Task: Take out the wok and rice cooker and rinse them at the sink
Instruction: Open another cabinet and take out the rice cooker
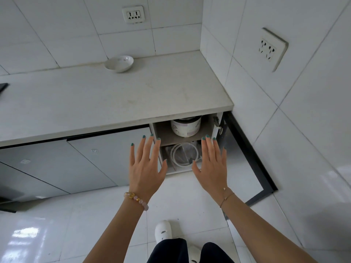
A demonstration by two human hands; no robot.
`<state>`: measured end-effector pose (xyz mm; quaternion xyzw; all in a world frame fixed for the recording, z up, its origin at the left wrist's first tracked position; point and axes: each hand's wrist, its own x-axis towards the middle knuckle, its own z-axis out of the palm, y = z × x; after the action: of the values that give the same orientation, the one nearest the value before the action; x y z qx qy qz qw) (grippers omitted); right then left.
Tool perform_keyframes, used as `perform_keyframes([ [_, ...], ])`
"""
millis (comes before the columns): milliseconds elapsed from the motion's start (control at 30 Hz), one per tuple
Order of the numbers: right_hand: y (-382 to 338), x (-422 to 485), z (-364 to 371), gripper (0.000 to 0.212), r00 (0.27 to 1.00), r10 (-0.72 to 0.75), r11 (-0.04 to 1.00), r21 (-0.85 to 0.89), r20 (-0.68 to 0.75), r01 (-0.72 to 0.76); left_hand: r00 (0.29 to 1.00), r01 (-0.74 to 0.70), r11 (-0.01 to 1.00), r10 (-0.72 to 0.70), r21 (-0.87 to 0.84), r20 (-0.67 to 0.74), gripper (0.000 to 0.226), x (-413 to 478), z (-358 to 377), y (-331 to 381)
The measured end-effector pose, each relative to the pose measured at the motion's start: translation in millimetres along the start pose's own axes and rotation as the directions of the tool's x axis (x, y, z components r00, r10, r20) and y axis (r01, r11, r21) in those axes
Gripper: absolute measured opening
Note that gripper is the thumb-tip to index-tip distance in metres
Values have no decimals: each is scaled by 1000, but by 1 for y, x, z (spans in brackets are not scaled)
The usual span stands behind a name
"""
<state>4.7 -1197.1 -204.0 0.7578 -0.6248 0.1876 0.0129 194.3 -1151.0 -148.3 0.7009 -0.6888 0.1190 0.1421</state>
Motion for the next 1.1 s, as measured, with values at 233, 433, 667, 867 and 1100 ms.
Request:
perform_keyframes([
  [233,1,31,40,69,999,-31,999,-29,20,32,996,11,998,-5,-68,90,55,26,53,-10],
  [433,27,70,117,68,992,-5,994,-107,128,19,974,-25,993,50,-114,222,58,54,151,-17],
  [667,61,114,219,69,978,43,990,-143,203,-14,958,-69,989,103,-131,268,62,80,261,-15],
  [867,89,149,300,71,994,22,992,-127,111,-8,977,-58,980,95,-188,193,61,107,347,1],
  [1100,116,174,376,71,998,45,998,-50,-35,-47,989,79,954,-37,-291,146,61,123,437,20],
])
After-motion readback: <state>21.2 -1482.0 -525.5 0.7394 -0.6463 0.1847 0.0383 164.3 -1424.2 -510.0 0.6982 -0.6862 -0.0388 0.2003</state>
